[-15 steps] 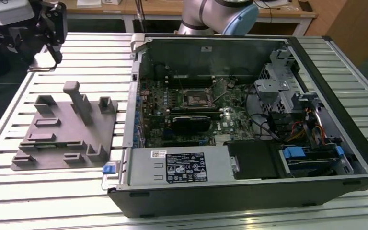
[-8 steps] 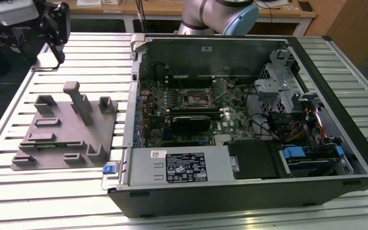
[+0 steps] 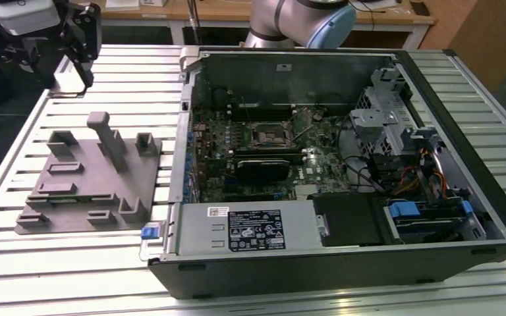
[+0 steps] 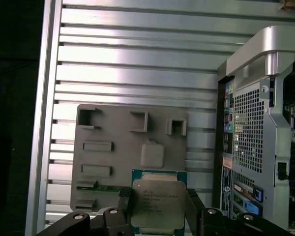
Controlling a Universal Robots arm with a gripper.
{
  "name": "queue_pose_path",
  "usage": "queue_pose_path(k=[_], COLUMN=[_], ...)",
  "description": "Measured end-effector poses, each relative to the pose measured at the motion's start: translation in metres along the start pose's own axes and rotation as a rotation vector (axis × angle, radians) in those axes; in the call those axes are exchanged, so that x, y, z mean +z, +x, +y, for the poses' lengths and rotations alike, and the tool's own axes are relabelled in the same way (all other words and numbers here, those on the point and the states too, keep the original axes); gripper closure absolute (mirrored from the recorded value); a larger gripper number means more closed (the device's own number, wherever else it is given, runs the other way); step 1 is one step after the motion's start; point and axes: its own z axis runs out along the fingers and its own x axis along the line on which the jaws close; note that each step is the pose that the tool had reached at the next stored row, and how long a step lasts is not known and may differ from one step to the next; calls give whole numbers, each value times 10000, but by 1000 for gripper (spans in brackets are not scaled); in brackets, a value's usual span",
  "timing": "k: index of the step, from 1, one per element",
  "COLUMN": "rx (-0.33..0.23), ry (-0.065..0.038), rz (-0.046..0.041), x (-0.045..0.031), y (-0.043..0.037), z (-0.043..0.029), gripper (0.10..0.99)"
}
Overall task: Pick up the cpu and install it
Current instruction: 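Pick up the cpu and move it towards the insertion slot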
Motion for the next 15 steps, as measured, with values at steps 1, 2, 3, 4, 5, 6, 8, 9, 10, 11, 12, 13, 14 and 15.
queue_pose_path(k=[1, 2, 3, 4, 5, 6, 8, 9, 10, 11, 12, 13, 14, 15], rx=[0, 0, 0, 0, 0, 0, 0, 1, 1, 0, 1, 1, 1, 0], ry=[-1, -1, -1, -1, -1, -1, -2, -3, -3, -5, -7, -9, -11, -12], rz=[-1, 1, 2, 3, 5, 7, 9, 10, 10, 11, 12, 13, 14, 14], x=[1, 0, 0, 0, 1, 1, 0, 0, 0, 1, 0, 1, 1, 1], y=[-8, -21, -43, -65, -87, -108, -151, -176, -202, -232, -267, -300, -331, -364], z=[0, -1, -2, -3, -4, -5, -7, -7, -8, -10, -11, -12, -14, -15], gripper=[561, 561, 561, 561, 561, 561, 561, 561, 561, 561, 561, 561, 561, 561])
